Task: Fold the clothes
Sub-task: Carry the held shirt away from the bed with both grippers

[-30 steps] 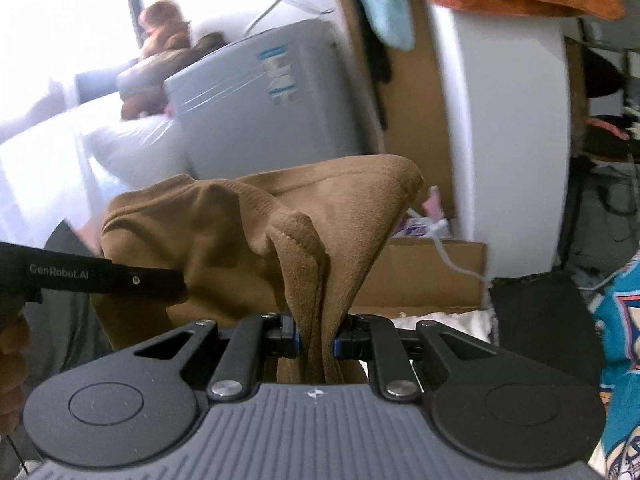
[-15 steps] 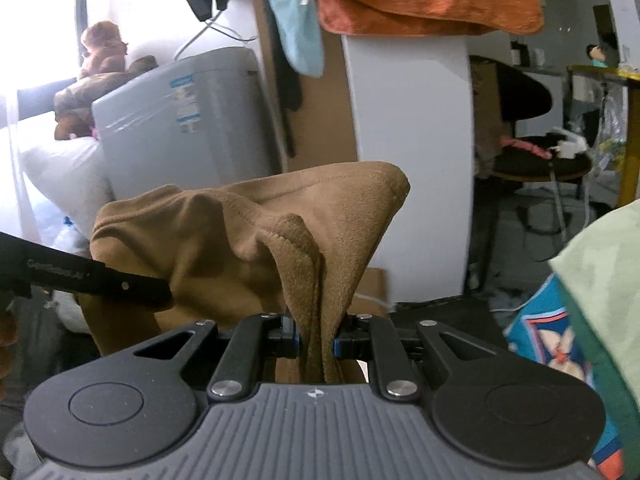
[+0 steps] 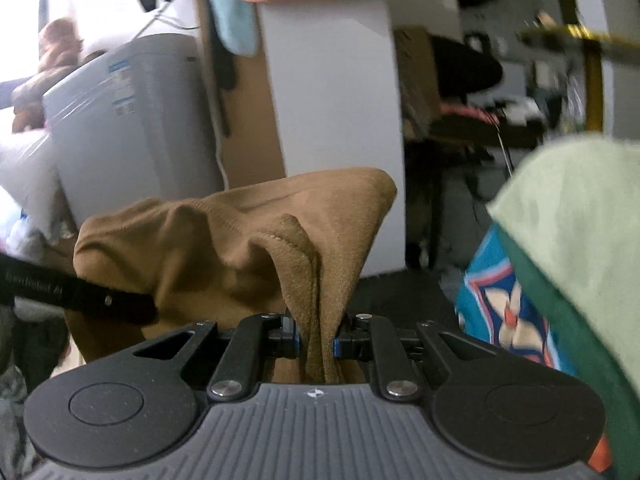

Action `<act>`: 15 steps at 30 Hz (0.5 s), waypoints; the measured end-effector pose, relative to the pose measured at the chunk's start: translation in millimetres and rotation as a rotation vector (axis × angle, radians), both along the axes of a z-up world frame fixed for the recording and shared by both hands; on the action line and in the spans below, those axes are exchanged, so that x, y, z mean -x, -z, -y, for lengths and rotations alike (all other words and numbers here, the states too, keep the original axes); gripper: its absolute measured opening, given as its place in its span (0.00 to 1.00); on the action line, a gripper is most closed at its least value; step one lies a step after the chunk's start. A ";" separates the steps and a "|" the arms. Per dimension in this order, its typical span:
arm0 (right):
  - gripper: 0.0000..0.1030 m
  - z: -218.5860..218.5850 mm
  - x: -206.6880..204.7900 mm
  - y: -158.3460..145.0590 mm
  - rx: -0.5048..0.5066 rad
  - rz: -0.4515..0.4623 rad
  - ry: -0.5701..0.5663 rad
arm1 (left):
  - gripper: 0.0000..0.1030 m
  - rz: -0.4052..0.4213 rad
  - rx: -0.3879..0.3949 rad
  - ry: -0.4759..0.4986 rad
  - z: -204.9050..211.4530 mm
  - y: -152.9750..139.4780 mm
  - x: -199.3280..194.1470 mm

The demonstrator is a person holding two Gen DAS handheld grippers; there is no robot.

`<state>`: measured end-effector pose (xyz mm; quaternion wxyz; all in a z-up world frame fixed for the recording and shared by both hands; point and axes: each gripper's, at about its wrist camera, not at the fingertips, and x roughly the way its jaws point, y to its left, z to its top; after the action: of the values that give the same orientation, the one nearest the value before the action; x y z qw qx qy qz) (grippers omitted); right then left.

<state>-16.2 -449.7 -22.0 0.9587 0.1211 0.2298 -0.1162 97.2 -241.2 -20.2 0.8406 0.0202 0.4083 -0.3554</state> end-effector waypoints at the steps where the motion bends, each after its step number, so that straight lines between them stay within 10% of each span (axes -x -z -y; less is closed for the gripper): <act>1: 0.13 5.4 0.7 9.3 -0.013 -0.003 0.004 | 0.14 -0.006 -0.006 0.010 4.1 7.8 -1.0; 15: 0.13 59.5 -0.4 88.3 0.086 -0.098 0.039 | 0.14 -0.075 0.003 0.164 67.2 94.7 -38.0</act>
<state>-15.9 -509.2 -110.2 0.9480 0.0784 0.2691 -0.1505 135.2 -308.4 -114.9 0.7928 0.0390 0.4357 -0.4244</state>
